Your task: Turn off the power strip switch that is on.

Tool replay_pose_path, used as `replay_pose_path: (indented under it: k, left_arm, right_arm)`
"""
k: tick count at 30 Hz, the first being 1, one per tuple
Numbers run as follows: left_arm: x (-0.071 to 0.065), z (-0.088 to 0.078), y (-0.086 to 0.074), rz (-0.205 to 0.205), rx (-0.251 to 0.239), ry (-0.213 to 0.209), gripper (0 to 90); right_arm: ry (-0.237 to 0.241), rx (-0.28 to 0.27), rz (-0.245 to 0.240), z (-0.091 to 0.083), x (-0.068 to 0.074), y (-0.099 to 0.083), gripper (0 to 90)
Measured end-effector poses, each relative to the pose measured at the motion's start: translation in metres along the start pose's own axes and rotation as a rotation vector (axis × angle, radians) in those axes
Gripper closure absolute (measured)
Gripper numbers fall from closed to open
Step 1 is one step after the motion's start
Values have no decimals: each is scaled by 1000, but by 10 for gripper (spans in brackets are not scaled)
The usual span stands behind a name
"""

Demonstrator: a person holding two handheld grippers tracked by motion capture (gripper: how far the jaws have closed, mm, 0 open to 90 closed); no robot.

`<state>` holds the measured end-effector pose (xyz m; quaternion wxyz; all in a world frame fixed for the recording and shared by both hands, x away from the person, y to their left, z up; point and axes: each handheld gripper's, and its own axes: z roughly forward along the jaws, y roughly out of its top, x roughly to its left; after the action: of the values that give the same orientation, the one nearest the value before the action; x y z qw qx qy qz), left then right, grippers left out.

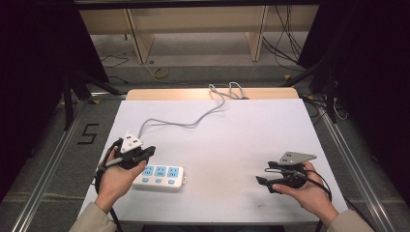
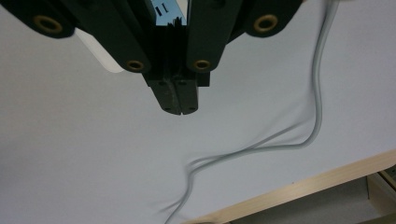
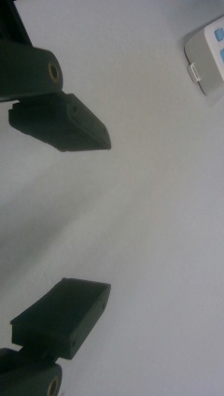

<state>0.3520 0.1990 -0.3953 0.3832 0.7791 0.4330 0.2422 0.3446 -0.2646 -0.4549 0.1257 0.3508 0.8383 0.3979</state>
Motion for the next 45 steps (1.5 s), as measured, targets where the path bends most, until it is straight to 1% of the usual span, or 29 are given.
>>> replay_pose_path:
  k: [4,5,9,17,21,29,31,36,45]
  left_arm:
    - [-2,6,2,11,35,-6,897]
    - [-2,6,2,11,35,-6,897]
    - [-3,10,3,24,76,-7,897]
    - [-5,15,6,39,111,-12,897]
    - [-5,18,6,37,138,-17,897]
    - [-8,24,4,55,200,-29,897]
    - [-9,26,4,52,203,-32,897]
    - [-11,29,3,62,235,-41,897]
    - [-13,31,2,72,269,-48,897]
  right_arm:
    - [-1,1,4,0,0,0,262]
    - [-1,0,4,0,0,0,262]
    - [0,0,2,0,0,0,262]
    - [1,0,1,0,0,0,262]
    - [1,1,2,0,0,0,262]
    - [3,0,1,0,0,0,262]
    - [3,0,1,0,0,0,262]
    - [3,0,3,1,0,0,262]
    - [3,2,4,1,0,0,262]
